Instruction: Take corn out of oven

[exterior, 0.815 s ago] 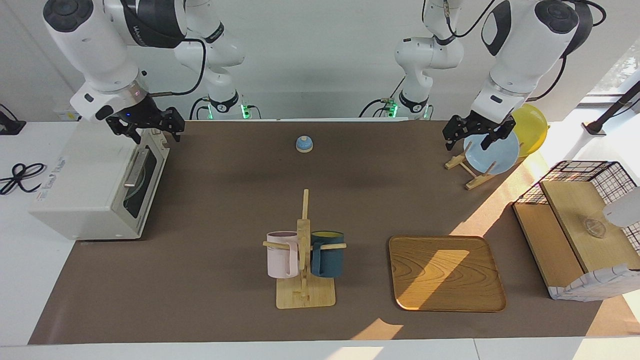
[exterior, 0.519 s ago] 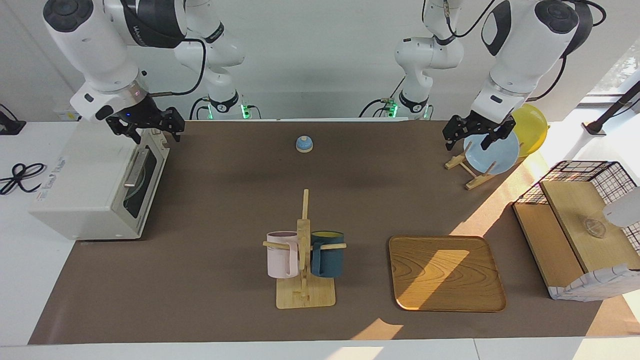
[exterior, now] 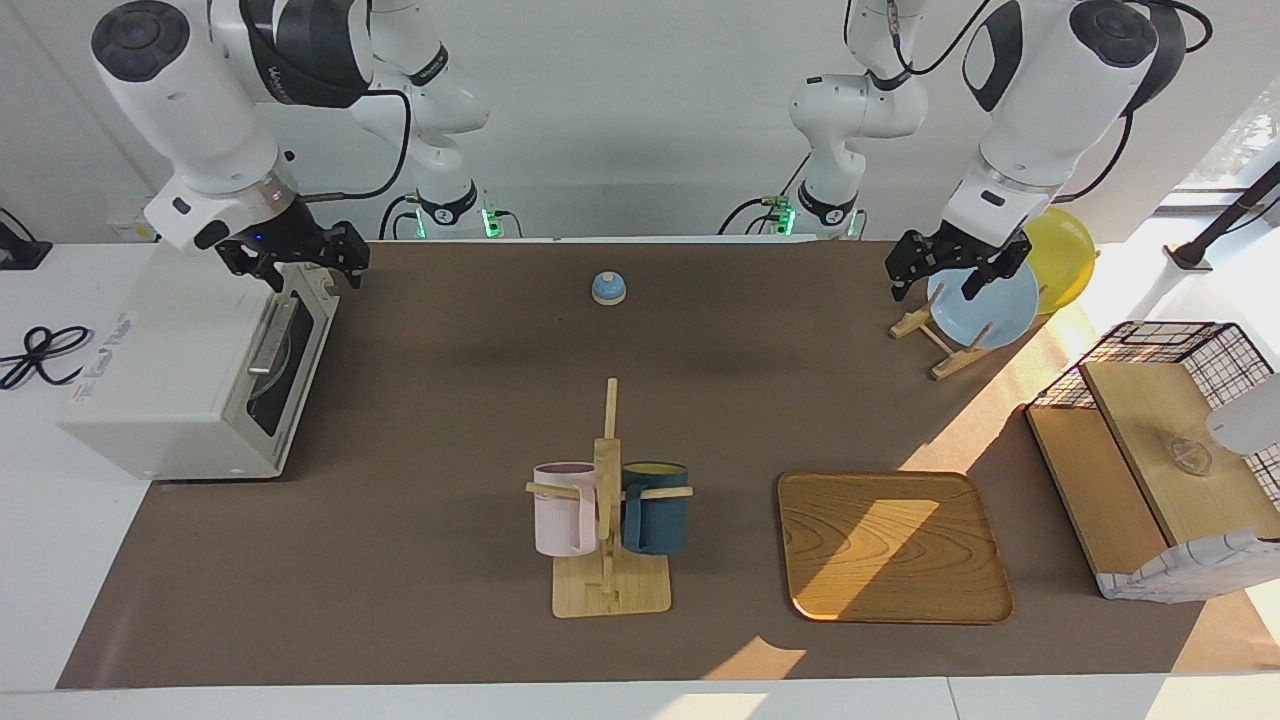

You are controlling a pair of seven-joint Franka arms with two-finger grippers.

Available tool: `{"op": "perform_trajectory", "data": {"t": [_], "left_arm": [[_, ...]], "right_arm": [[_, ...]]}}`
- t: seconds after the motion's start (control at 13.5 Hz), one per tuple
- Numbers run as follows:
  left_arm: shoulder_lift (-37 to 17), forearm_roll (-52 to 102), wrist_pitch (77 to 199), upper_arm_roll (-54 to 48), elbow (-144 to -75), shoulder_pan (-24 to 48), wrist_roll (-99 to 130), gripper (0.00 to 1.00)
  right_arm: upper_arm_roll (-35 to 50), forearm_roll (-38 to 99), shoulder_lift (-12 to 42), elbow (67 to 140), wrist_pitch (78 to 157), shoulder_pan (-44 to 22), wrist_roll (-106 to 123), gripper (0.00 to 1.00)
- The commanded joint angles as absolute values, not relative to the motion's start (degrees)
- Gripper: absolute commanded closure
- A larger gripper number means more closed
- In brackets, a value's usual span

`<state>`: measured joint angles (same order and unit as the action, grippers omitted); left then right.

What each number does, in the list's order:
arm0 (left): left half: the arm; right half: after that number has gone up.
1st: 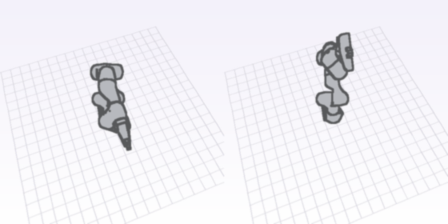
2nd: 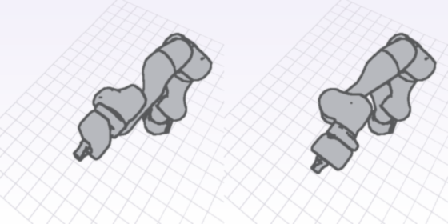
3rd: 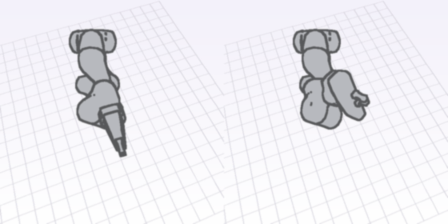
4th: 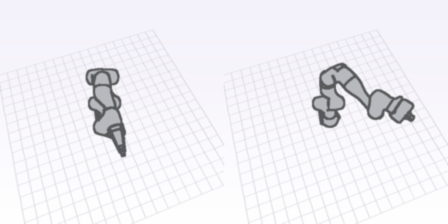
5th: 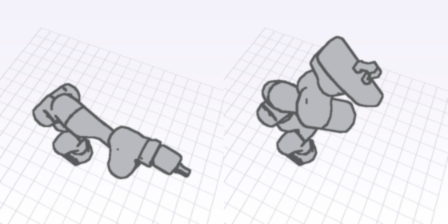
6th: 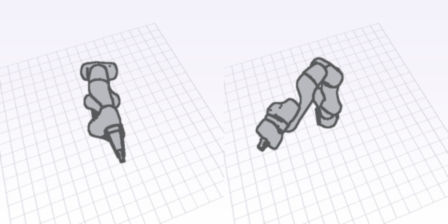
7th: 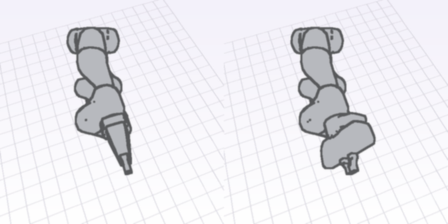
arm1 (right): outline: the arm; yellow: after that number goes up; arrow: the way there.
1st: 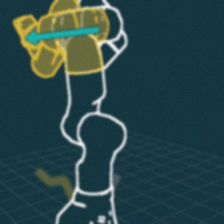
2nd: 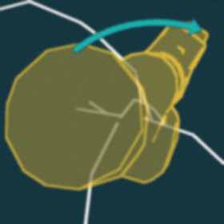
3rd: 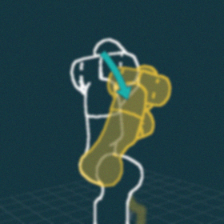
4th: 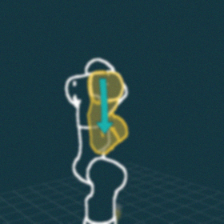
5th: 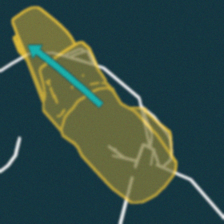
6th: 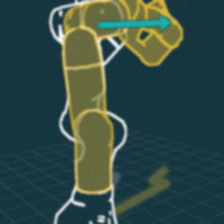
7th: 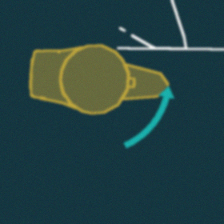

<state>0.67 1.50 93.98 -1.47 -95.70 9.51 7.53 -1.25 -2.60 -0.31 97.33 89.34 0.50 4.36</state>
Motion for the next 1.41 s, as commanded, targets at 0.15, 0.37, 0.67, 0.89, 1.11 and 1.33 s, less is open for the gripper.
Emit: {"op": "perform_trajectory", "data": {"t": [0.15,0.37,0.67,0.89,1.11,1.33], "left_arm": [[2.11,2.2,94.92,-1.67,-97.38,8.88,7.29,0.0],[2.11,2.2,94.83,-1.5,-97.38,8.88,7.38,0.0],[2.11,2.2,94.83,-1.49,-97.3,8.79,7.38,0.0],[2.11,2.2,95.01,-1.49,-97.29,8.79,7.47,0.0],[2.02,2.2,95.27,-1.49,-97.21,8.18,7.47,0.0],[2.02,2.2,95.36,-1.49,-97.21,8.17,7.47,0.0]], "right_arm": [[-0.88,-1.58,-3.78,105.9,97.64,3.51,4.83,1.0],[-0.88,-2.2,-3.87,108.97,99.13,7.28,4.92,1.0],[-0.88,-5.27,-3.25,112.67,105.37,11.33,9.31,1.0],[-0.79,-5.19,-3.25,113.55,106.17,12.57,9.14,1.0],[-0.79,-4.31,-3.16,113.99,106.79,12.48,8.79,1.0],[-0.79,-3.43,-3.16,115.66,108.01,12.57,8.79,1.0]]}}
